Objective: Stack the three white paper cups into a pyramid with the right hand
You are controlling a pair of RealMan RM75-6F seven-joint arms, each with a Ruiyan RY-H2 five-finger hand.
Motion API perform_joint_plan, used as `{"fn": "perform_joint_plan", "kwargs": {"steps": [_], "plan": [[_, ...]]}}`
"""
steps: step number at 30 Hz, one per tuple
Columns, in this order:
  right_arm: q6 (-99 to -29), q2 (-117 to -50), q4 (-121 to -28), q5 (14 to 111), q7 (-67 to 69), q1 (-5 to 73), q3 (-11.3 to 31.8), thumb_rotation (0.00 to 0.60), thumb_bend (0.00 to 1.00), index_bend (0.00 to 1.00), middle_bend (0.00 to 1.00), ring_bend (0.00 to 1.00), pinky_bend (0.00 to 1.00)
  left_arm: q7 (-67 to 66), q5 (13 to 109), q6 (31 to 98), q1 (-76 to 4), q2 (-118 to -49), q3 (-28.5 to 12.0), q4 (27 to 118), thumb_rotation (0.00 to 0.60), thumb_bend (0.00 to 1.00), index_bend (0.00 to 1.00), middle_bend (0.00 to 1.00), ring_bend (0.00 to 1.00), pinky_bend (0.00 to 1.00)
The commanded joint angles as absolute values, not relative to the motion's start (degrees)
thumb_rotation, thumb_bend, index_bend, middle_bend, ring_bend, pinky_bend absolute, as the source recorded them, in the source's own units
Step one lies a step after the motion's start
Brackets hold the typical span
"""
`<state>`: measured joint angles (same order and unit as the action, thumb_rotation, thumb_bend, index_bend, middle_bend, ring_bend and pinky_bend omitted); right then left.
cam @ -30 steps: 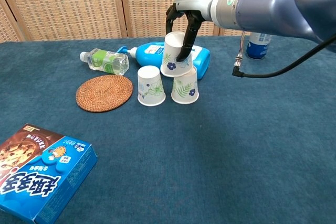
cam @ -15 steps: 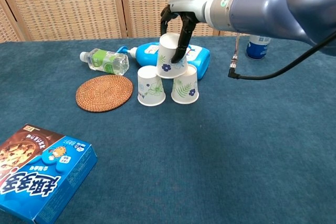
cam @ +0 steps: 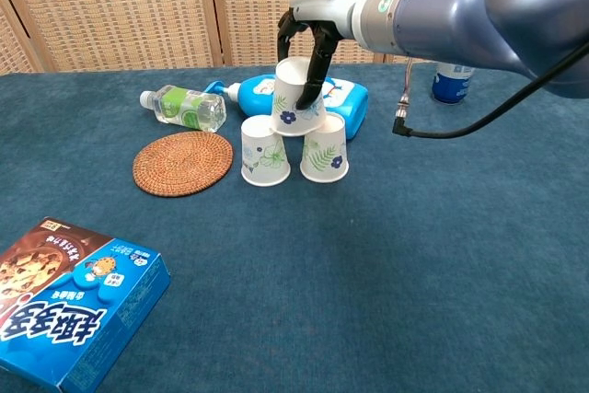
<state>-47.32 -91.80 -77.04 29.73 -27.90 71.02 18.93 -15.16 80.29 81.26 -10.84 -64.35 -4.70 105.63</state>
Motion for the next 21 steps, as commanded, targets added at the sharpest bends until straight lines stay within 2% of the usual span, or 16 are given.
{"fn": "perform_joint_plan", "kwargs": {"steps": [1,4,9,17,21], "plan": [[-47.08,-91.81,-76.91,29.56,-27.83,71.00,18.75,0.600,0.15,0.50,0.00,0.00,0.07,-15.18,80.19,81.18,-10.87,-64.37,-4.70,105.61,0.600,0.23,0.08,0.00,0.00,0.08],[-46.66,-91.74,-77.01,29.67,-27.56,70.80,18.35,0.600,0.15,0.44,0.00,0.00,0.07,-15.40,80.17,80.94,-10.97,-64.41,-4.60,105.66,0.600,0.23,0.08,0.00,0.00,0.08],[-47.13,-91.27,-77.57,29.83,-27.16,70.44,18.28,0.600,0.15,0.26,0.00,0.00,0.06,-15.68,80.29,81.00,-11.02,-64.53,-4.55,105.77,0.600,0.23,0.08,0.00,0.00,0.08],[-49.49,-88.87,-80.80,30.28,-27.71,69.48,18.20,0.600,0.15,0.22,0.00,0.00,0.06,-15.72,80.68,81.16,-10.95,-64.51,-4.36,105.92,0.600,0.23,0.08,0.00,0.00,0.08],[-52.97,-84.69,-86.27,30.91,-28.71,67.15,17.27,0.600,0.15,0.21,0.00,0.00,0.06,-15.68,80.53,80.84,-11.06,-64.49,-4.32,105.82,0.600,0.23,0.08,0.00,0.00,0.08]]}}
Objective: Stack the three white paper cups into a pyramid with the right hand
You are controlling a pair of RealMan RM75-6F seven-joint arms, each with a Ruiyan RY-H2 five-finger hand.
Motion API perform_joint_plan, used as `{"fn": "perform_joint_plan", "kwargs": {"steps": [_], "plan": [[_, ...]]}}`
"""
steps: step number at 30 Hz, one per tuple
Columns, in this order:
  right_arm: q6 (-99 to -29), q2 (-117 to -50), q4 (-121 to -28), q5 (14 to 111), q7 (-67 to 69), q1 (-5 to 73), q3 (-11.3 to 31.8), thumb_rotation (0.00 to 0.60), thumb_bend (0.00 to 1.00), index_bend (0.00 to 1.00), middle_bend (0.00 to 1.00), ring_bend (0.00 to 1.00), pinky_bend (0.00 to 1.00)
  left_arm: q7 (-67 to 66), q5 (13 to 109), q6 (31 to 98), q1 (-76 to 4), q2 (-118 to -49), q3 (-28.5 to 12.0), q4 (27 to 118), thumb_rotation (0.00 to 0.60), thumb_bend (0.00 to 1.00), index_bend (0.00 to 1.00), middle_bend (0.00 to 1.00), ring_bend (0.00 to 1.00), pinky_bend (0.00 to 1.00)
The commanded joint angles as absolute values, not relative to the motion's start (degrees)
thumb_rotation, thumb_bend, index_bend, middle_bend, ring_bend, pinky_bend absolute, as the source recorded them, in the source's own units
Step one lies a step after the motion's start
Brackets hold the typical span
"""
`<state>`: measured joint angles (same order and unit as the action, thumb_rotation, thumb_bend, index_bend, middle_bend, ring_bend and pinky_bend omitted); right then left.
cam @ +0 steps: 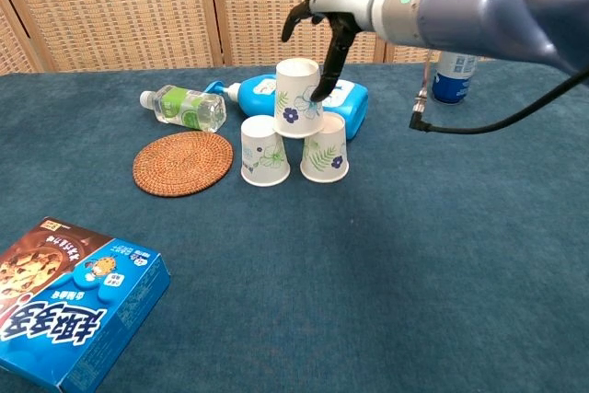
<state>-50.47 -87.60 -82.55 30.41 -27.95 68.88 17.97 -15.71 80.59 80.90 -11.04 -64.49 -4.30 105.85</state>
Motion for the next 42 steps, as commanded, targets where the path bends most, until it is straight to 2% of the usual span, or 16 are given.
{"fn": "perform_joint_plan", "kwargs": {"steps": [1,9,16,21,34,38,42], "plan": [[-53.81,-83.71,-87.52,31.19,-28.79,66.46,16.98,0.600,0.15,0.21,0.00,0.00,0.06,-15.63,80.44,80.78,-11.08,-64.48,-4.32,105.81,0.600,0.23,0.08,0.00,0.00,0.08],[-61.75,-73.21,-98.43,37.97,-25.12,55.57,11.78,0.600,0.15,0.16,0.00,0.00,0.05,-15.43,80.15,80.21,-11.28,-64.71,-4.21,105.59,0.600,0.23,0.08,0.00,0.00,0.08],[-72.22,-68.52,-99.90,52.49,-17.30,41.69,3.19,0.600,0.15,0.09,0.00,0.00,0.05,-15.57,80.09,79.93,-11.50,-65.53,-4.15,104.81,0.600,0.23,0.07,0.00,0.00,0.08],[-79.51,-68.15,-96.47,60.92,-12.56,32.94,-1.39,0.600,0.15,0.08,0.00,0.00,0.04,-16.26,80.53,80.42,-11.37,-66.11,-3.96,104.63,0.600,0.23,0.06,0.00,0.00,0.08],[-94.83,-70.63,-89.35,77.60,-4.85,17.25,-6.91,0.600,0.15,0.06,0.00,0.00,0.04,-16.19,83.37,82.26,-10.24,-66.67,-2.54,104.53,0.600,0.23,0.03,0.00,0.00,0.08],[-97.46,-71.49,-86.99,80.85,-3.05,13.44,-7.98,0.600,0.15,0.06,0.00,0.00,0.04,-16.02,84.17,83.14,-9.52,-66.45,-1.99,104.44,0.600,0.23,0.03,0.00,0.00,0.08],[-97.18,-71.93,-85.14,81.69,-2.36,11.87,-7.63,0.600,0.15,0.06,0.00,0.00,0.03,-15.85,84.54,83.72,-9.33,-66.43,-2.20,104.05,0.600,0.23,0.03,0.00,0.00,0.08]]}}
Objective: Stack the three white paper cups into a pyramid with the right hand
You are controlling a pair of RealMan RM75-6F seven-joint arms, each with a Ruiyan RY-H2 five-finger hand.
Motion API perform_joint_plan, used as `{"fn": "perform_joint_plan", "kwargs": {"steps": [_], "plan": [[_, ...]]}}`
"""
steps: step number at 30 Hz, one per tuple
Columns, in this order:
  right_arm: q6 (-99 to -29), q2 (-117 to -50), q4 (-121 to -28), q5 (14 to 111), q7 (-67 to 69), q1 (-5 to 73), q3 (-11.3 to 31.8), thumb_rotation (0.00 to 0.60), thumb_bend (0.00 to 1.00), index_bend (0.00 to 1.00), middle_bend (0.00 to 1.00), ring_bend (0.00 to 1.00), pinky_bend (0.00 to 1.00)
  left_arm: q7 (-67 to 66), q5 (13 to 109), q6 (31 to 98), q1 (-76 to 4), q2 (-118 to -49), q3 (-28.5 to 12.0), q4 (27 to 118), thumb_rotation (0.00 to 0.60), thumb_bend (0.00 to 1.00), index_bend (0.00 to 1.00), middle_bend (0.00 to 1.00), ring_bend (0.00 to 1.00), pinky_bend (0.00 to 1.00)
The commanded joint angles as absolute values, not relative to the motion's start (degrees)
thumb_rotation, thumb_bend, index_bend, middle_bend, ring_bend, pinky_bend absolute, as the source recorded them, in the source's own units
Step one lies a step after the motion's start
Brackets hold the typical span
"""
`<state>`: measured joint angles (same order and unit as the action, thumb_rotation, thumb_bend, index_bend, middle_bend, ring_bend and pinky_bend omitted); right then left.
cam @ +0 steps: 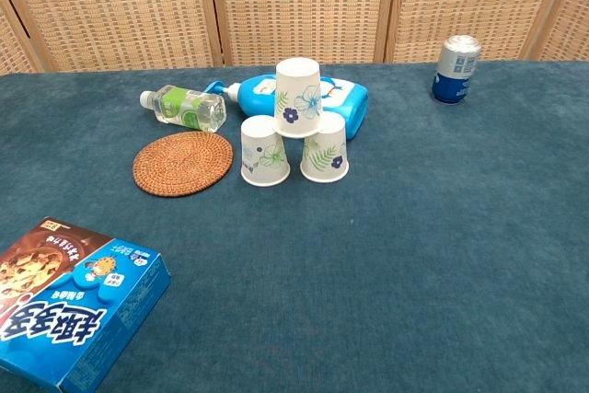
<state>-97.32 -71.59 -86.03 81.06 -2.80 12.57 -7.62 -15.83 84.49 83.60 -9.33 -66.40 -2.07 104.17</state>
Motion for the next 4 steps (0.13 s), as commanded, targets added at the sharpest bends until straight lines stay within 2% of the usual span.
{"fn": "perform_joint_plan", "kwargs": {"steps": [1,4], "plan": [[-96.77,-71.74,-84.92,82.08,-2.29,11.73,-7.61,0.600,0.15,0.06,0.00,0.00,0.03,-15.89,84.50,83.84,-9.33,-66.50,-2.35,103.93,0.600,0.23,0.03,0.00,0.00,0.08],[-96.92,-71.23,-85.08,83.21,-0.48,11.13,-6.74,0.600,0.15,0.06,0.00,0.00,0.03,-15.98,83.95,83.83,-9.32,-66.68,-2.70,103.75,0.600,0.23,0.03,0.00,0.00,0.08]]}}
